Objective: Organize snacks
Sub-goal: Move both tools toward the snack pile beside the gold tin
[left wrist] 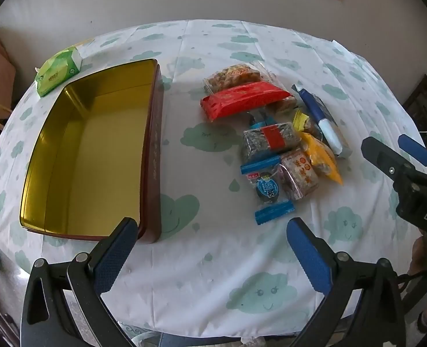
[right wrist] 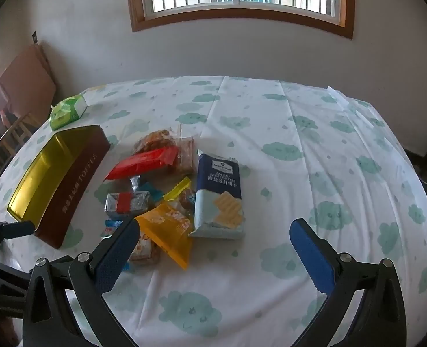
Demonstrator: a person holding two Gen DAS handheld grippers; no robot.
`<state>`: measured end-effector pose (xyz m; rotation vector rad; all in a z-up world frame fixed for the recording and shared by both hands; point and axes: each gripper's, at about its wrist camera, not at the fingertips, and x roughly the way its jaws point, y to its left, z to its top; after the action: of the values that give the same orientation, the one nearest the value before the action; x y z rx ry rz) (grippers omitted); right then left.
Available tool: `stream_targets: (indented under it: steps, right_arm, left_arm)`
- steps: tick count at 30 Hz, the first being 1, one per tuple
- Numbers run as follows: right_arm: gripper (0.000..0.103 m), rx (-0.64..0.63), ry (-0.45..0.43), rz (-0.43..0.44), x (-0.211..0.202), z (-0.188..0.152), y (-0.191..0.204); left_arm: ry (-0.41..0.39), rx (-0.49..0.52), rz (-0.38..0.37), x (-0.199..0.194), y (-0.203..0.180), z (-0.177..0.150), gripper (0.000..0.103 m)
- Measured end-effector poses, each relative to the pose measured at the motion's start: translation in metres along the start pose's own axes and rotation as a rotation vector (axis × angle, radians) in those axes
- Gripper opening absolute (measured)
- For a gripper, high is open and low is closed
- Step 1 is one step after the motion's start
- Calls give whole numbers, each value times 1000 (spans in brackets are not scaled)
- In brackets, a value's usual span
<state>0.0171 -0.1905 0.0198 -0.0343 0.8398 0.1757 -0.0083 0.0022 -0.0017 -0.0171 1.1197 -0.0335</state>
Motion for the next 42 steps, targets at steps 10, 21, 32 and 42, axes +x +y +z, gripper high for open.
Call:
stream_targets:
  steps: [10, 21, 32, 42]
  right_arm:
    - [103, -4, 8, 7, 4, -1, 2]
    - [103, -6, 12, 11, 7, -2, 6]
    - [103, -5, 14, 11, 8, -2, 8]
    - [103, -3, 16, 11, 9, -2, 9]
  left_arm:
    - [4, 5, 2, 3, -1, -2, 102]
    - [0, 7, 5, 2, -1, -2, 102]
    - [-5, 18, 13, 1, -3, 1, 102]
    - [-20, 15, 15, -2, -3, 2, 102]
